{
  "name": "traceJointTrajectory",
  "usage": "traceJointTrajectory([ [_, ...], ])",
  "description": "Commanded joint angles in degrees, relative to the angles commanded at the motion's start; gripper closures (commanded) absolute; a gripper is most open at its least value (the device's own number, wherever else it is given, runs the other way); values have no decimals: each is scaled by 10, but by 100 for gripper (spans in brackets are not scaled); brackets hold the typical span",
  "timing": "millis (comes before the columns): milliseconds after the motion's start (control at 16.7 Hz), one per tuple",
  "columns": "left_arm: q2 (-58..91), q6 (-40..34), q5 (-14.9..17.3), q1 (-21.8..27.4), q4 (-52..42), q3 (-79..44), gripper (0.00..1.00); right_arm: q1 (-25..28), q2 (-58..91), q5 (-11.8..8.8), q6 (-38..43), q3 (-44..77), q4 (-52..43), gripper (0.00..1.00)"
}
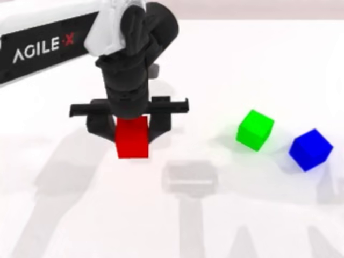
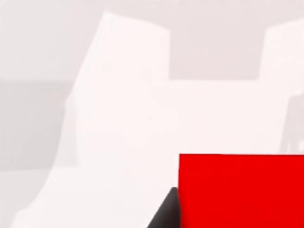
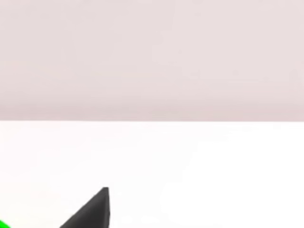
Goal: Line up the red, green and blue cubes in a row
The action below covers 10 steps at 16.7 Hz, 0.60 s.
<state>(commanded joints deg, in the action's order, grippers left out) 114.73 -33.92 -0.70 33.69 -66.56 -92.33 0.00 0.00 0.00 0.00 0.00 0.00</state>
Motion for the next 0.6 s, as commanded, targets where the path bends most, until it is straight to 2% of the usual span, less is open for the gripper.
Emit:
traceJointTrajectory([
  [360, 1, 0, 0, 1, 10, 9, 100, 0, 0, 0, 0, 0, 0, 0],
  [600, 20, -2, 0, 1, 83, 62, 100, 0, 0, 0, 0, 0, 0, 0],
])
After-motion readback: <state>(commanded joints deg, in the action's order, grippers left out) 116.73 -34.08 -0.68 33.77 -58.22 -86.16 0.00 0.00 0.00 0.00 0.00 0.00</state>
